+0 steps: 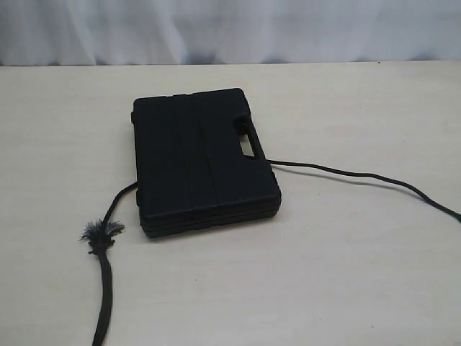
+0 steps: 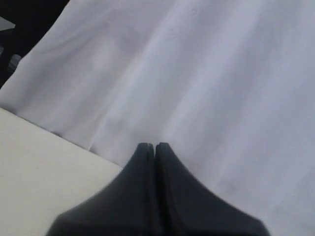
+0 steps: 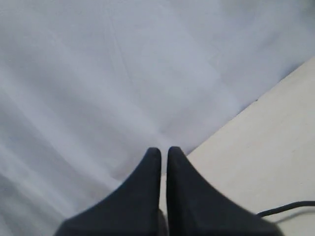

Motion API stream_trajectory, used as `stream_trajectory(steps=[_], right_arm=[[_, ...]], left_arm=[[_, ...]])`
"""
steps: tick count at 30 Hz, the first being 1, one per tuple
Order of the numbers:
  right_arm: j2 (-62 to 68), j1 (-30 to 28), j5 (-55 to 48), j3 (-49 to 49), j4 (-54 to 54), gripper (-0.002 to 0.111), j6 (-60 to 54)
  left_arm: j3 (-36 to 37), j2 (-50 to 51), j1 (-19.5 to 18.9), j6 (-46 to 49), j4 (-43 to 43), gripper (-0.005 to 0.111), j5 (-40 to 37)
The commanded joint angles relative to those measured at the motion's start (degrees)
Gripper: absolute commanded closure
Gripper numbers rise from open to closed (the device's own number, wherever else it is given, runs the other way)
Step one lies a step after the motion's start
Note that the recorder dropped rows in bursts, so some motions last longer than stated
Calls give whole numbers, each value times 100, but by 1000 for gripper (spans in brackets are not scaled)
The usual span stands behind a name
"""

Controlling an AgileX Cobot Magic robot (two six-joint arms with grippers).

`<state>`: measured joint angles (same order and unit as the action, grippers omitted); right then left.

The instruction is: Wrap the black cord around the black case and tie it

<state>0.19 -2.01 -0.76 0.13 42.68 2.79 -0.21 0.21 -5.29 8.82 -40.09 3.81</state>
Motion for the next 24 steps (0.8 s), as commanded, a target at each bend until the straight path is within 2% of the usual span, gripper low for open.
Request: stream_trajectory(steps=[1, 5, 11, 13, 19, 24], right_arm=[[-19, 10, 486, -13, 778, 104, 24], [-19, 10, 672, -100, 778, 104, 47], [795, 10, 688, -960, 102, 104, 21], [1205, 10, 676, -1252, -345, 104, -20], [2600, 10, 395, -2154, -625, 104, -20], [3957, 10, -482, -3129, -795, 104, -314]], left_arm=[[21, -21, -3, -163, -88, 107, 608], [21, -21, -3, -925, 122, 107, 1156], [21, -21, -3, -2530, 2231, 107, 1936], [21, -21, -3, -2583, 2469, 107, 2055], [21, 453, -3, -2596, 2557, 107, 2095], [0, 908, -3, -2795, 2949, 107, 2082]])
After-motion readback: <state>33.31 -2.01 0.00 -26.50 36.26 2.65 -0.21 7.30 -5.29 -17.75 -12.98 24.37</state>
